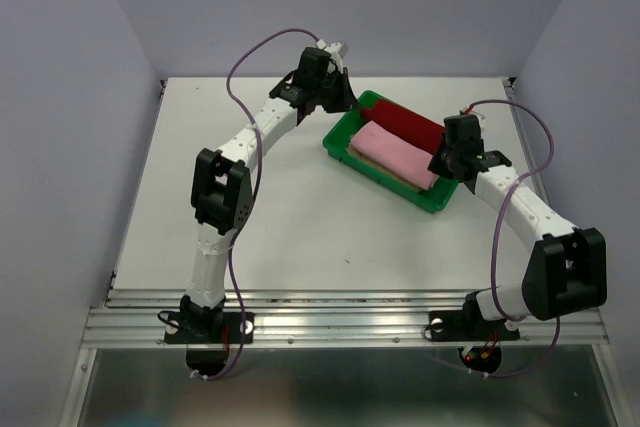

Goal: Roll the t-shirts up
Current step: Reset both arms

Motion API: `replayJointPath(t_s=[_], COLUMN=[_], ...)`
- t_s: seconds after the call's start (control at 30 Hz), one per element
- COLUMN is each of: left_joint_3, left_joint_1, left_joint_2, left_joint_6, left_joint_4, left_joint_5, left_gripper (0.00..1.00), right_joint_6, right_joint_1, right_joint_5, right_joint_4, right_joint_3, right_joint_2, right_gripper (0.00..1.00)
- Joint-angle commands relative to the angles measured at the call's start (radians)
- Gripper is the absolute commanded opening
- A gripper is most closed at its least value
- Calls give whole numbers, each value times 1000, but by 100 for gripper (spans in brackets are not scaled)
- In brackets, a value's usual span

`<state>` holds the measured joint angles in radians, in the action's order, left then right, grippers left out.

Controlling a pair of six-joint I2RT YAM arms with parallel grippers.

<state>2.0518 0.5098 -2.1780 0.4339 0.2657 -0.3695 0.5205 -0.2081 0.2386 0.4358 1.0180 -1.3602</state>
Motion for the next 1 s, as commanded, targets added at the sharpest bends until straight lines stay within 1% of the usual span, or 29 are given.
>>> replayJointPath(t_s=[0.0, 0.2, 0.27, 0.4, 0.47, 0.5, 0.53, 0.57, 0.6, 0.67, 0.7, 0.73, 0.77, 0.8, 0.87, 0.9, 0.93, 0.97], left_joint_3=[-33, 8, 8, 7, 21, 28, 43, 50, 56, 82, 88, 96, 96, 96, 87, 82, 61, 41], left_joint_1=[29, 29, 29, 30, 27, 27, 27, 29, 27, 29, 27, 27, 27, 27, 29, 27, 29, 27], left_joint_2=[-29, -163, -186, -183, -171, -154, -145, -132, -105, -79, -50, -33, -14, 24, 66, 111, 136, 165], left_joint_6=[5, 9, 9, -1, -15, -20, -26, -27, -29, -34, -35, -38, -41, -50, -67, -76, -86, -95], left_joint_4=[-55, -59, -57, -43, -31, -20, -16, -13, -8, -2, 4, 7, 10, 16, 38, 43, 46, 40], left_joint_5=[-63, -98, -100, -86, -72, -63, -59, -55, -51, -46, -43, -42, -37, -25, -3, 1, 6, 13], left_gripper=[0, 0, 0, 0, 0, 0, 0, 0, 0, 1, 5, 15, 20, 25, 36, 41, 48, 50], right_joint_6=[10, 3, 1, -10, -23, -27, -34, -37, -40, -48, -50, -48, -47, -45, -21, -17, -14, -14], right_joint_1=[16, 26, 26, 26, 26, 26, 26, 26, 26, 26, 26, 26, 26, 26, 26, 26, 26, 26], right_joint_5=[-50, -47, -50, -62, -64, -61, -50, -44, -33, -19, 0, 17, 34, 88, 174, 210, 281, 313], right_joint_4=[-87, -131, -132, -129, -123, -115, -92, -80, -60, -40, -20, -6, 6, 33, 72, 87, 115, 129], right_joint_3=[16, 7, 5, 14, 34, 46, 60, 91, 103, 137, 146, 155, 165, 181, 195, 198, 200, 197], right_joint_2=[-78, -163, -172, -146, -117, -82, -67, -50, -16, 19, 51, 65, 81, 96, 134, 150, 164, 189], right_gripper=[1, 1, 4, 6, 11, 15, 30, 38, 55, 70, 81, 85, 89, 98, 100, 100, 100, 100])
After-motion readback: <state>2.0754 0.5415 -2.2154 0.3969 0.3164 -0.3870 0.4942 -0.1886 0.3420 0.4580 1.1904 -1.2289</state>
